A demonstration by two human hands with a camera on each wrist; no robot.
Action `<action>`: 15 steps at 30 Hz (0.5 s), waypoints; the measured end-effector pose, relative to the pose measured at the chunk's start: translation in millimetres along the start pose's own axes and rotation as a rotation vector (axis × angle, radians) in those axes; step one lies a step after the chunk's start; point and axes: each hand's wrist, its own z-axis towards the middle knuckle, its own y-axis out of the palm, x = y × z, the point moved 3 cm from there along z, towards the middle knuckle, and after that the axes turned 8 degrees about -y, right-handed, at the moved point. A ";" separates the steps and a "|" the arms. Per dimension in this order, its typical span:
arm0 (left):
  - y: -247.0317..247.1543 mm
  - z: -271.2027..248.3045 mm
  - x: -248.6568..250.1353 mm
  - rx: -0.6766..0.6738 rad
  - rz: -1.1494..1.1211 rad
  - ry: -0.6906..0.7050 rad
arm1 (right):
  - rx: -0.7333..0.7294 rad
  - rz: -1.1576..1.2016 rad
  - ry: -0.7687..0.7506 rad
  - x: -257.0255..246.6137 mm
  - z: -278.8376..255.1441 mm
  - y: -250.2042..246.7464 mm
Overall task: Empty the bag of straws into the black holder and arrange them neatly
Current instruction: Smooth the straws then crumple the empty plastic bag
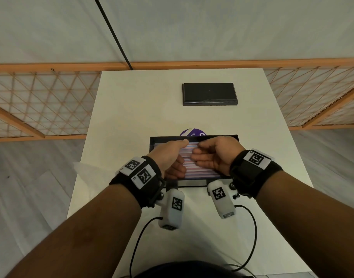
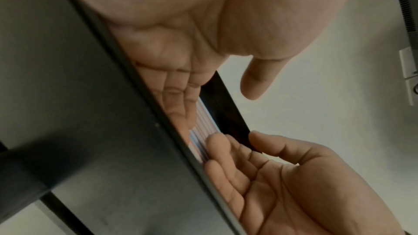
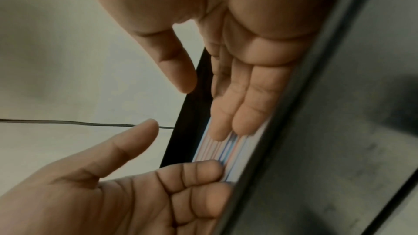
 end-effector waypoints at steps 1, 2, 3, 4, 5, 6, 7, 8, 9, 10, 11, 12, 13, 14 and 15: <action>0.4 -0.1 0.1 0.004 0.003 0.001 | 0.003 0.018 0.000 0.4 -0.1 0.4; 0.9 0.2 0.2 0.007 0.008 0.001 | 0.008 0.033 0.000 0.8 -0.2 0.7; 1.3 0.1 0.6 0.008 0.012 0.000 | 0.010 0.045 -0.001 1.2 -0.7 0.9; 1.2 -0.4 1.1 0.009 0.015 -0.002 | 0.010 0.055 -0.003 1.2 -1.2 1.1; 0.9 -1.4 1.6 0.012 0.017 -0.004 | 0.009 0.066 -0.005 1.0 -1.9 1.1; 0.6 -1.9 1.8 0.013 0.019 -0.007 | 0.009 0.079 -0.008 0.7 -2.4 0.8; 0.5 -2.8 1.7 0.012 0.024 -0.009 | 0.009 0.093 -0.010 0.4 -3.0 0.5; 0.6 -4.1 1.4 0.008 0.031 -0.009 | 0.011 0.105 -0.013 0.4 -3.3 0.0; 0.9 -6.8 1.4 0.003 0.039 -0.004 | 0.013 0.112 -0.014 0.0 -3.9 -0.6; 0.3 -10.2 2.5 0.003 0.043 0.014 | 0.013 0.118 -0.016 -0.7 -4.9 -1.5; -2.1 -15.5 5.5 0.011 0.035 0.054 | 0.012 0.118 -0.019 -2.3 -6.7 -2.7; -8.0 -22.3 10.4 0.035 0.009 0.118 | 0.013 0.111 -0.024 -5.2 -9.0 -4.7; -18.1 -30.3 15.9 0.078 -0.034 0.200 | 0.016 0.095 -0.036 -9.1 -11.5 -7.8; -32.8 -38.8 21.3 0.142 -0.089 0.280 | 0.021 0.081 -0.055 -14.2 -14.1 -11.7; -51.6 -47.8 25.3 0.228 -0.144 0.342 | 0.028 0.073 -0.085 -20.1 -16.7 -16.4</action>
